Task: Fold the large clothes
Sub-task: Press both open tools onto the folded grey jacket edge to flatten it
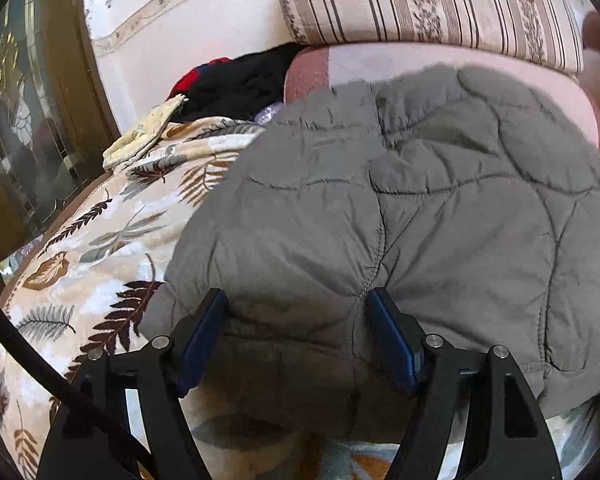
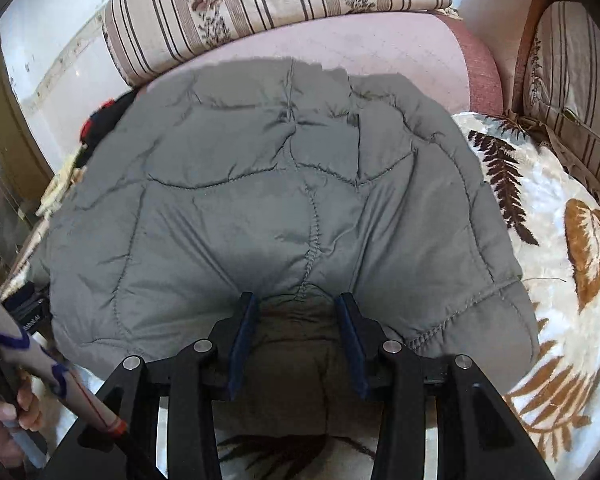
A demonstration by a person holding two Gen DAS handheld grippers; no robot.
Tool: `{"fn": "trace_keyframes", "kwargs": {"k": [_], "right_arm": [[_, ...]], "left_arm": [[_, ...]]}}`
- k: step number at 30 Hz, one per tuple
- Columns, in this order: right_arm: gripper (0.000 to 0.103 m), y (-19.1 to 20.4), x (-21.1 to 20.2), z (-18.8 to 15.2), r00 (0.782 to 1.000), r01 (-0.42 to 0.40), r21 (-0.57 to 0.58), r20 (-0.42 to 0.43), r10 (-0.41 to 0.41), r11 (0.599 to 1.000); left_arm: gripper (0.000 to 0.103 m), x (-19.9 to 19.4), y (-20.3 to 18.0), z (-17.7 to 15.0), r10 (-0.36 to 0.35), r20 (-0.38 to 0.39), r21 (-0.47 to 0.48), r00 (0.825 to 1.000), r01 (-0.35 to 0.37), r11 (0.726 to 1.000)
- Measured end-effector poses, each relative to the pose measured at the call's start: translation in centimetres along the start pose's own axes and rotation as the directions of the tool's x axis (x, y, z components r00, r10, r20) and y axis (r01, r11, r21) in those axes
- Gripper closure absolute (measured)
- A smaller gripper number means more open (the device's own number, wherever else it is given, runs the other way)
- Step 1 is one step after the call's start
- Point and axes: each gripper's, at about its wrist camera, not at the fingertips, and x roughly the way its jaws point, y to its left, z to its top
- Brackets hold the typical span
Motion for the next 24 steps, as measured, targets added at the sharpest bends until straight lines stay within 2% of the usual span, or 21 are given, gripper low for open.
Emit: {"fn": "trace_keyframes", "kwargs": {"k": [1, 4, 6, 8, 10, 12, 16, 19, 21, 22, 24], "right_arm": [[0.058, 0.0, -0.5, 0.1, 1.0, -0.007, 0.003, 0.011, 0.007, 1.0], [0.058, 0.6, -3.4, 0.8, 0.99, -0.047, -0.017, 0.13, 0.049, 0.999], [0.058, 1.2, -4.3, 1.0, 0.985, -0.044, -0.041, 0.166, 0.051, 0.998], [0.058, 1.3, -3.9, 1.0, 0.987, -0.041, -0.044, 0.154, 0.048, 0.998], [0.058, 1.0, -2.7, 0.8, 0.993, -0.022, -0.032, 0.116, 0.025, 0.999], [0.058, 0.4, -1.2, 0.5, 0.999, -0.018, -0.01, 0.05, 0.019, 1.0], [0.057, -0.1, -0.5, 0.4, 0.999, -0.036, 0.019, 0.03, 0.035, 0.999], [0.057, -0.4, -1.2, 0.7, 0.998, -0.055, 0.036, 0.044, 0.053, 0.998], [0.057, -0.7, -2.6, 1.2, 0.992, -0.078, 0.053, 0.1, 0.072, 0.996], [0.057, -1.0, -3.5, 1.6, 0.989, -0.049, 0.06, 0.139, 0.041, 0.997], [0.057, -1.6, -3.9, 1.9, 0.987, 0.006, 0.071, 0.161, -0.018, 0.997]], "left_arm": [[0.031, -0.5, 0.2, 0.2, -0.004, 0.01, -0.008, 1.0, 0.004, 1.0], [0.031, -2.0, 1.8, 1.2, 0.014, 0.087, -0.064, 0.996, -0.009, 0.998], [0.031, -1.6, 2.6, 1.5, 0.038, 0.078, -0.094, 0.996, -0.03, 0.995], [0.031, -0.1, 3.3, 1.3, 0.03, 0.014, -0.121, 0.999, -0.028, 0.992], [0.026, 1.3, 3.8, 1.0, 0.039, -0.041, -0.145, 0.998, -0.044, 0.988], [0.025, 1.5, 3.3, 0.9, 0.054, -0.044, -0.123, 0.998, -0.06, 0.991], [0.025, 1.6, 2.7, 0.6, 0.075, -0.035, -0.093, 0.997, -0.078, 0.993], [0.025, 1.0, 3.0, 0.7, 0.077, -0.019, -0.103, 0.997, -0.079, 0.992], [0.025, 0.4, 2.8, 0.9, 0.073, 0.002, -0.099, 0.997, -0.072, 0.992], [0.025, 0.0, 2.6, 0.9, 0.066, 0.011, -0.095, 0.998, -0.065, 0.993], [0.025, -0.6, 1.9, 0.9, 0.039, 0.032, -0.08, 0.999, -0.037, 0.996]]}}
